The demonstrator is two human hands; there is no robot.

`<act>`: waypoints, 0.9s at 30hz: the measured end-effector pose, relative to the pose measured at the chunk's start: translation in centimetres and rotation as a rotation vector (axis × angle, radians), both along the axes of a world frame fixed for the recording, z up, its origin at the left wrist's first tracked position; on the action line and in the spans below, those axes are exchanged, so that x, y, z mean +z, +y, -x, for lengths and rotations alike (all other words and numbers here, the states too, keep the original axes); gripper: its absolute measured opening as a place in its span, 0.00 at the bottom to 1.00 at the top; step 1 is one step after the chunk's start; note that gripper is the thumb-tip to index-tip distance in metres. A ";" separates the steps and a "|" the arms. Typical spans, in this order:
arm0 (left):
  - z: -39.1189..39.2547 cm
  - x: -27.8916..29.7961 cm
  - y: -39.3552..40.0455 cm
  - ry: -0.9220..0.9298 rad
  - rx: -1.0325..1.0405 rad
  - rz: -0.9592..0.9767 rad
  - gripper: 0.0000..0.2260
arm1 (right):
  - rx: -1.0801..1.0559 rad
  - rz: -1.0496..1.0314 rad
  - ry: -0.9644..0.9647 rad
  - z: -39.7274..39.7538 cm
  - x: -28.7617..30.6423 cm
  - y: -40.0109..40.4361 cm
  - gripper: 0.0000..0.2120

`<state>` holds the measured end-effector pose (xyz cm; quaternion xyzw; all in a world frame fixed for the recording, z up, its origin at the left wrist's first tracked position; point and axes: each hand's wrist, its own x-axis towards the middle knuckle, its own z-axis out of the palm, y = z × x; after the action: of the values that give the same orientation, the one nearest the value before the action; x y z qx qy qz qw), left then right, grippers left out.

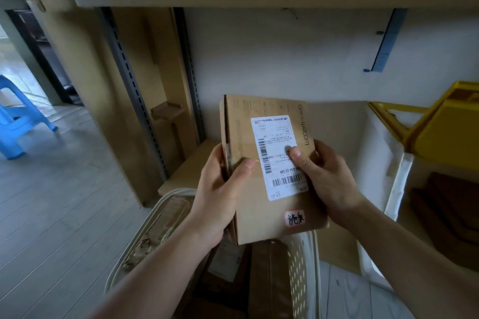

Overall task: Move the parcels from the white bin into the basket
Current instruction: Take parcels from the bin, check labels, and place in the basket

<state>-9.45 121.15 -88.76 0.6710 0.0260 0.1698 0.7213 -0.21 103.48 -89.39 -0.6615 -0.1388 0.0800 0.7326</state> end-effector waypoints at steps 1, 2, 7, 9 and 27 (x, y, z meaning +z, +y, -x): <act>0.0 0.0 0.0 -0.006 0.011 -0.011 0.14 | -0.022 0.013 -0.021 0.1 0.1 0.0 0.18; 0.0 -0.1 0.0 -0.011 0.027 -0.012 0.13 | -0.040 0.026 -0.040 0.2 0.2 0.0 0.17; 0.2 0.2 0.5 -0.017 0.111 -0.085 0.15 | -0.084 0.097 -0.154 1.3 0.9 0.0 0.19; 0.2 0.3 0.5 -0.018 0.133 -0.106 0.17 | -0.087 0.103 -0.188 1.6 1.0 -0.1 0.19; 0.0 1.1 0.9 0.024 0.072 0.508 0.42 | -0.041 -0.156 0.099 1.9 1.9 -1.2 0.36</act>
<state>-9.41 122.08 -87.67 0.4690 0.1001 0.1752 0.8598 -2.09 102.29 -87.45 -0.6004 -0.0945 0.0866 0.7894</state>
